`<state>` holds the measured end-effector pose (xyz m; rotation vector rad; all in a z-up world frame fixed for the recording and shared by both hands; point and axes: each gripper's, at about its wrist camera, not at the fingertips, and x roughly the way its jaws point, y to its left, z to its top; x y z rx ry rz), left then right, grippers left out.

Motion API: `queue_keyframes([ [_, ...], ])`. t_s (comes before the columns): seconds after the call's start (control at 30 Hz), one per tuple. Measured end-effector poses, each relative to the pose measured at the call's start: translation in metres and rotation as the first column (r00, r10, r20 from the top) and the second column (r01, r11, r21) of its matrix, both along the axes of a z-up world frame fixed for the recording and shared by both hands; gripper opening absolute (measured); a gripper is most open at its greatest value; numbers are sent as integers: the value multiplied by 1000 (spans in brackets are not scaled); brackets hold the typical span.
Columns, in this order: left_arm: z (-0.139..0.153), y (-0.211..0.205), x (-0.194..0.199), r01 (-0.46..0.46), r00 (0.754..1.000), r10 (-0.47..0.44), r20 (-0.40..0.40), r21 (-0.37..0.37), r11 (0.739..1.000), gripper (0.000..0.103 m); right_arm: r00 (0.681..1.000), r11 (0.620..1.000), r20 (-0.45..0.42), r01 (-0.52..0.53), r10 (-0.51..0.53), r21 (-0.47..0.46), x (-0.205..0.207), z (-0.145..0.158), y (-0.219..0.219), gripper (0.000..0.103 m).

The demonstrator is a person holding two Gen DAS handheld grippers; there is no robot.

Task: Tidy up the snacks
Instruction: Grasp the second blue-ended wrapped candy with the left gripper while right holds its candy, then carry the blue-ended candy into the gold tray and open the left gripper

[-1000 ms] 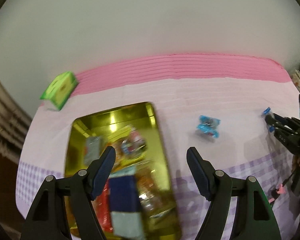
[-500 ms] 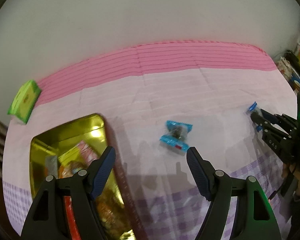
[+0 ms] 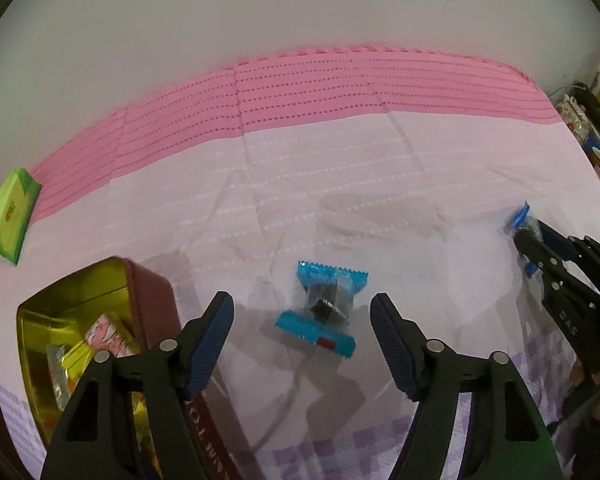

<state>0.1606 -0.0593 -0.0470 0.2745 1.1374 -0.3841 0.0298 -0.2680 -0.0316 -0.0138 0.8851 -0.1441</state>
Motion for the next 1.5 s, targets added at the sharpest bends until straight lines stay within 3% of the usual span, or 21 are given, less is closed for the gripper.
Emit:
queue_keyframes([
  [0.3, -20, -3, 14, -16, 997, 16, -75, -5, 1000, 55, 1000, 1000, 0, -2, 2, 5, 0, 0, -1, 24],
  [0.37, -23, -3, 13, -16, 996, 15, -84, -9, 1000, 45, 1000, 1000, 0, -2, 2, 5, 0, 0, -1, 24],
  [0.53, -21, -1, 11, -27, 997, 26, -74, -22, 999, 40, 1000, 1000, 0, -1, 1, 5, 0, 0, -1, 24],
  [1.07, 12, 16, -21, -51, 998, 50, -26, -37, 998, 39, 1000, 1000, -1, -4, 4, 6, 1, 1, -1, 25],
  [1.5, 66, 50, -51, -97, 994, 99, 42, -61, 993, 39, 1000, 1000, -1, -3, 3, 7, 0, 1, -1, 25],
])
